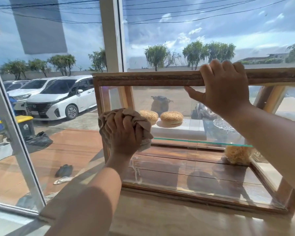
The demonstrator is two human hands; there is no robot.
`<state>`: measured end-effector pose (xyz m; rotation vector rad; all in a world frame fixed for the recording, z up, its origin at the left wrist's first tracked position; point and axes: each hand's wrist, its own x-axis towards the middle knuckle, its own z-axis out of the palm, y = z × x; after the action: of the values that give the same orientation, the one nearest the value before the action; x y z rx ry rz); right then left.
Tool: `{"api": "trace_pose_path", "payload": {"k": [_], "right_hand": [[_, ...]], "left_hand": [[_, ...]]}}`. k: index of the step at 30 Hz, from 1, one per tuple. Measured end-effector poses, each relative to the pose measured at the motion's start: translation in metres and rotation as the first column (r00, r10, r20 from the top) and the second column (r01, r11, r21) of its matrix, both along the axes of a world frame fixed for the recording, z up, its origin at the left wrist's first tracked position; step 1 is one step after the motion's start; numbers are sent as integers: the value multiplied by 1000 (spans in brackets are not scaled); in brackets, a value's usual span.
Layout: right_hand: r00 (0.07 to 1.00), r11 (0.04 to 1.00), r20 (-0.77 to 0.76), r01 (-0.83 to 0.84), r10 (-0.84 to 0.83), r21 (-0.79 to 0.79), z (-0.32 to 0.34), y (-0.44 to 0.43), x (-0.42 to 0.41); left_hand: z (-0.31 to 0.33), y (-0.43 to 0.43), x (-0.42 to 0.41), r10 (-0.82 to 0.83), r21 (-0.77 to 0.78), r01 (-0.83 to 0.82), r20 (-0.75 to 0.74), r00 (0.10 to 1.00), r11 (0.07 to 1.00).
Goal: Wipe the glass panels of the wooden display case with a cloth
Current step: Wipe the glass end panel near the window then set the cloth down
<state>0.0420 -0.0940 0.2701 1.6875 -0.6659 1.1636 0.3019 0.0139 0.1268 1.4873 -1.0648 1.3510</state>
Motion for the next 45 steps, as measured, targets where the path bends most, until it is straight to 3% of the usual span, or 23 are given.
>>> {"api": "trace_pose_path", "payload": {"k": [7, 12, 17, 21, 29, 34, 42, 45], "right_hand": [[1000, 1000, 4, 11, -11, 3, 1, 3, 0], [1000, 1000, 6, 2, -2, -24, 1, 2, 2], [1000, 999, 13, 3, -2, -41, 0, 2, 0], [1000, 1000, 13, -9, 10, -29, 0, 2, 2], [1000, 1000, 19, -11, 11, -16, 0, 3, 2], [1000, 1000, 18, -1, 2, -21, 1, 4, 2], [1000, 1000, 21, -12, 12, -12, 0, 4, 2], [998, 1000, 58, -7, 8, -25, -4, 4, 4]], "left_hand": [[-54, 12, -1, 15, 120, 0, -120, 993, 993], [14, 6, -13, -53, 99, 71, -170, 984, 993], [70, -4, -7, 29, -17, -31, -108, 994, 999], [38, -3, -8, 21, -79, -29, -96, 995, 996], [-76, 7, -16, 42, 92, -32, -106, 993, 995], [-107, 5, -31, 38, 182, -9, -159, 987, 983], [20, -6, -40, -43, 106, 53, -96, 995, 993], [40, -15, -39, -24, 61, 25, -26, 999, 998]]}}
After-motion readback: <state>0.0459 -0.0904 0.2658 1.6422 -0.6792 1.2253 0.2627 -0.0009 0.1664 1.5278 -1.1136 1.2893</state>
